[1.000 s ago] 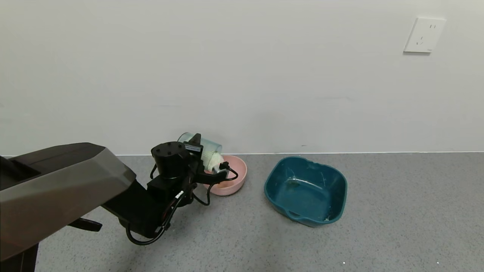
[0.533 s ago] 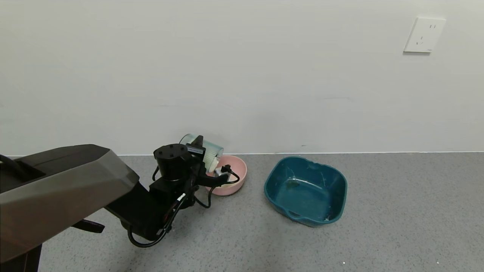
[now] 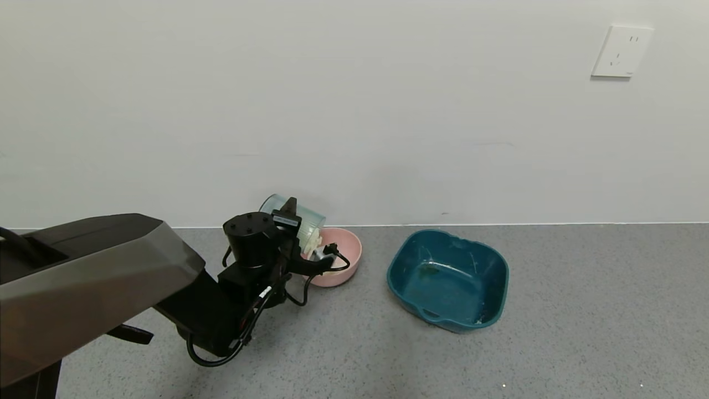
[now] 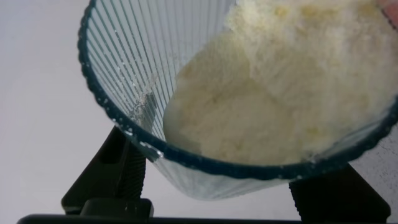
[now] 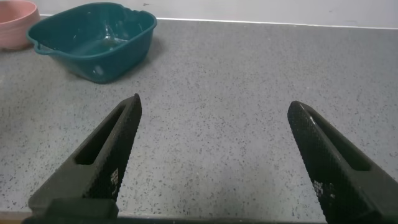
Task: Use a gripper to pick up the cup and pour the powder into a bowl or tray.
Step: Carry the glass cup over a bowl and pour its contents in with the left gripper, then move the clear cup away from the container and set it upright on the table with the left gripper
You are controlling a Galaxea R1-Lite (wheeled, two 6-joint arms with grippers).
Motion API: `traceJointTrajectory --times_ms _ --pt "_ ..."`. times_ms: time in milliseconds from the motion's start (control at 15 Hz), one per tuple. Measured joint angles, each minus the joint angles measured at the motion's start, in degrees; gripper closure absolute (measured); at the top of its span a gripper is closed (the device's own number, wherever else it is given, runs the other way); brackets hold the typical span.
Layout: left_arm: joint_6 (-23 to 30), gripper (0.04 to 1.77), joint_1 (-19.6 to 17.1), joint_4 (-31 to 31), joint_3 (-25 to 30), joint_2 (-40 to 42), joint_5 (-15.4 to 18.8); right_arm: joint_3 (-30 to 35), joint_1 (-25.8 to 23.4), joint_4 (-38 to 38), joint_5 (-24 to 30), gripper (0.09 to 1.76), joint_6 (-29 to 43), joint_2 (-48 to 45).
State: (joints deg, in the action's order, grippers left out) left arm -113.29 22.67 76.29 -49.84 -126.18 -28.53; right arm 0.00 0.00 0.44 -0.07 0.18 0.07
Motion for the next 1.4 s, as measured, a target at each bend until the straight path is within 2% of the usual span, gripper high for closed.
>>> traceJointTrajectory --times_ms 933,1400 --pt "2.46 0.52 -0.38 1.38 1.85 -0.05 0.85 0.00 0.00 0.00 0.00 0.14 -0.02 0.00" --pt "11.61 0.52 -0.57 1.71 3.21 -0.20 1.60 0.00 0.00 -0.02 0.02 0.14 -0.02 0.00"
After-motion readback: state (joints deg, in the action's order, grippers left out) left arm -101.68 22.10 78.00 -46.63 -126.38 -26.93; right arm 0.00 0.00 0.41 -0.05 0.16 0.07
